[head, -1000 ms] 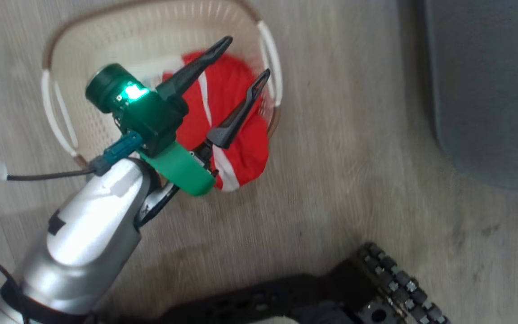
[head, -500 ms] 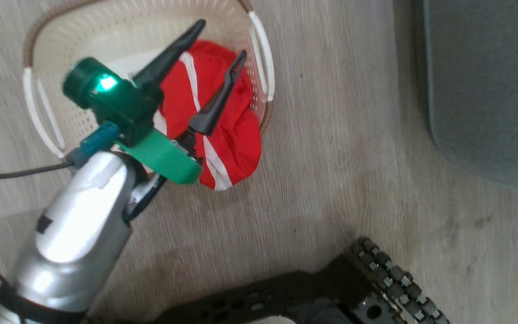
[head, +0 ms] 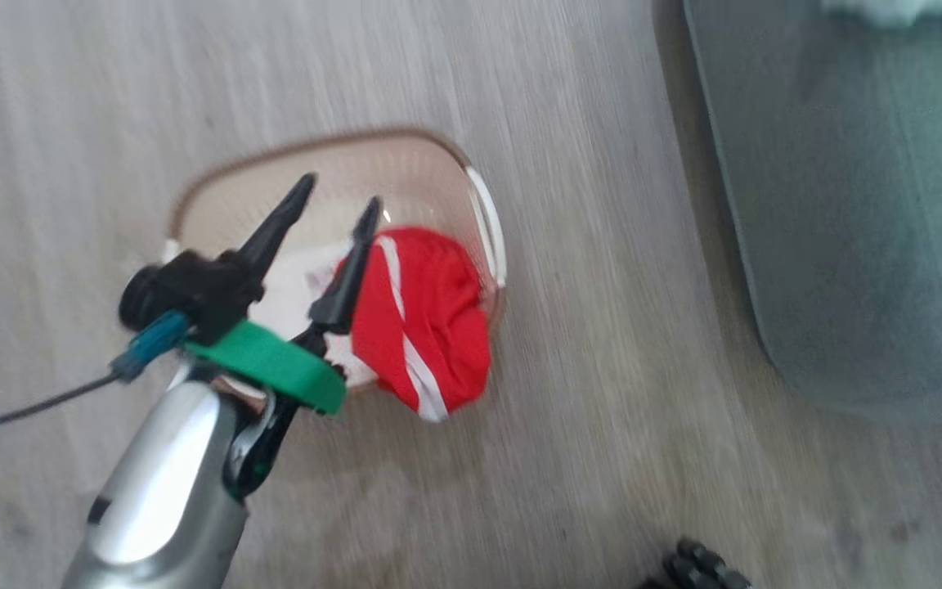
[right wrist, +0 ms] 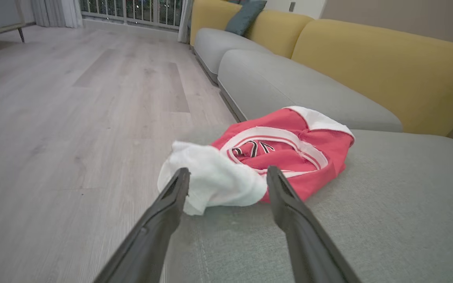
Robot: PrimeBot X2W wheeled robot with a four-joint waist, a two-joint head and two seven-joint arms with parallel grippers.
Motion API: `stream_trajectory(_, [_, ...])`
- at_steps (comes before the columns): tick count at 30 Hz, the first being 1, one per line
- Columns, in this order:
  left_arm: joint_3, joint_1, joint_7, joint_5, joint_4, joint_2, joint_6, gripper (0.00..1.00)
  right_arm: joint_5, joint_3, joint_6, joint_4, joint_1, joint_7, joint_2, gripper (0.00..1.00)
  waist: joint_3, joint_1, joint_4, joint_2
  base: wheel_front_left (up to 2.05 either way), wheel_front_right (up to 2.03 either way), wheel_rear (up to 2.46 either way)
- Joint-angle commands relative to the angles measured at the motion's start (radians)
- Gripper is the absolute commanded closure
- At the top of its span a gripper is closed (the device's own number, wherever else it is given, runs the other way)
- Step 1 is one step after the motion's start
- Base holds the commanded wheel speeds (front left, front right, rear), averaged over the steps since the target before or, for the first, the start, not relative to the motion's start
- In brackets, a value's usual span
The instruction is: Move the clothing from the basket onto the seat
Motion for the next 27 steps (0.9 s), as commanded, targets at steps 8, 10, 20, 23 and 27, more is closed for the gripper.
stream_trajectory(8, [0.192,0.126,-0.005,0.024,-0.011,-0.045,-0.001,0.0,-0.008,0.052,0.0,-0.226,0.219,-0.005,0.082,0.0,-0.236,0.0002,0.141,0.0,0.0,0.0,0.0])
stream_trajectory(10, [0.227,0.153,-0.005,0.033,-0.006,-0.055,-0.001,0.0,-0.008,0.054,0.0,-0.256,0.261,-0.005,0.103,0.0,-0.269,0.0002,0.161,0.0,0.0,0.0,0.0])
stream_trajectory(20, [0.323,0.247,-0.005,0.065,0.002,-0.08,-0.001,0.0,-0.035,0.069,0.0,-0.276,0.384,-0.005,0.148,0.0,-0.387,0.0002,0.225,0.0,0.0,0.0,0.0])
stream_trajectory(23, [0.335,0.261,-0.005,0.077,0.01,-0.078,-0.001,0.0,-0.059,0.068,0.0,-0.261,0.41,-0.005,0.156,0.0,-0.413,0.0002,0.239,0.0,0.0,0.0,0.0])
stream_trajectory(27, [0.34,0.282,-0.005,0.08,0.026,-0.079,-0.001,0.0,-0.085,0.074,0.0,-0.212,0.456,-0.005,0.176,0.0,-0.454,0.0002,0.254,0.0,0.0,0.0,0.0])
